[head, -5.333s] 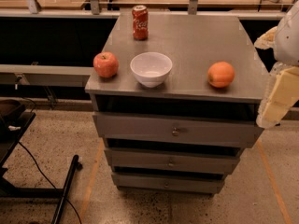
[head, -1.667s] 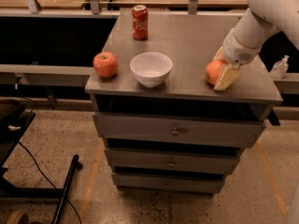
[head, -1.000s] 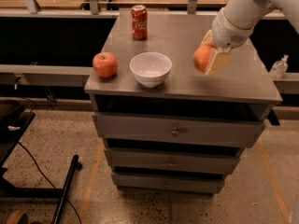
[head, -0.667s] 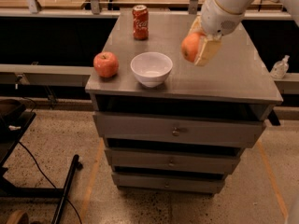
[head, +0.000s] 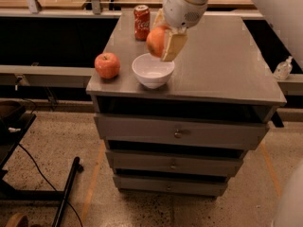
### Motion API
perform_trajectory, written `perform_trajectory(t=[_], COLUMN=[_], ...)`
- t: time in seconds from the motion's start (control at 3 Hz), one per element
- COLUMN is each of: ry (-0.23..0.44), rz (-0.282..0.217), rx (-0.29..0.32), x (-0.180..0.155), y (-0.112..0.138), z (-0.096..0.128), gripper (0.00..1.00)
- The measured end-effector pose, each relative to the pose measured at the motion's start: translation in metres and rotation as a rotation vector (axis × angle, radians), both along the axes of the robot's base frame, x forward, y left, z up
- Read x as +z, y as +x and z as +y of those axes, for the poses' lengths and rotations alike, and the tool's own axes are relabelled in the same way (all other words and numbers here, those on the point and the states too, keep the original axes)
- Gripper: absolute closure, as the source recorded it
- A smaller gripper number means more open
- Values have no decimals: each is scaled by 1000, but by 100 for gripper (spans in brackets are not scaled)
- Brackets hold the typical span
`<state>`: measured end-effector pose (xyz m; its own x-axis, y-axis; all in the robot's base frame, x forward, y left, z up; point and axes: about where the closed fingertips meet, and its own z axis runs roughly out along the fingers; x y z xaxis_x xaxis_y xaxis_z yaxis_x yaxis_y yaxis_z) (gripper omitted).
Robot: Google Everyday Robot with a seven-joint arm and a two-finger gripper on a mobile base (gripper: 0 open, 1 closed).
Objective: Place orange into white bowl
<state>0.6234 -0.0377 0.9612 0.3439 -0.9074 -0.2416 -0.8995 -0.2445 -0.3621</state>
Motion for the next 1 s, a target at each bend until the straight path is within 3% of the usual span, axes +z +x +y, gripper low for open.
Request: perform_trajectory(t=[0.33, 0.67, 1.0], ry=[1, -5, -4], rz=[6, 7, 8], rx=[32, 37, 39], x=[-11, -22, -23], y=[-1, 1, 2], z=[28, 42, 44], gripper=[83, 59, 28])
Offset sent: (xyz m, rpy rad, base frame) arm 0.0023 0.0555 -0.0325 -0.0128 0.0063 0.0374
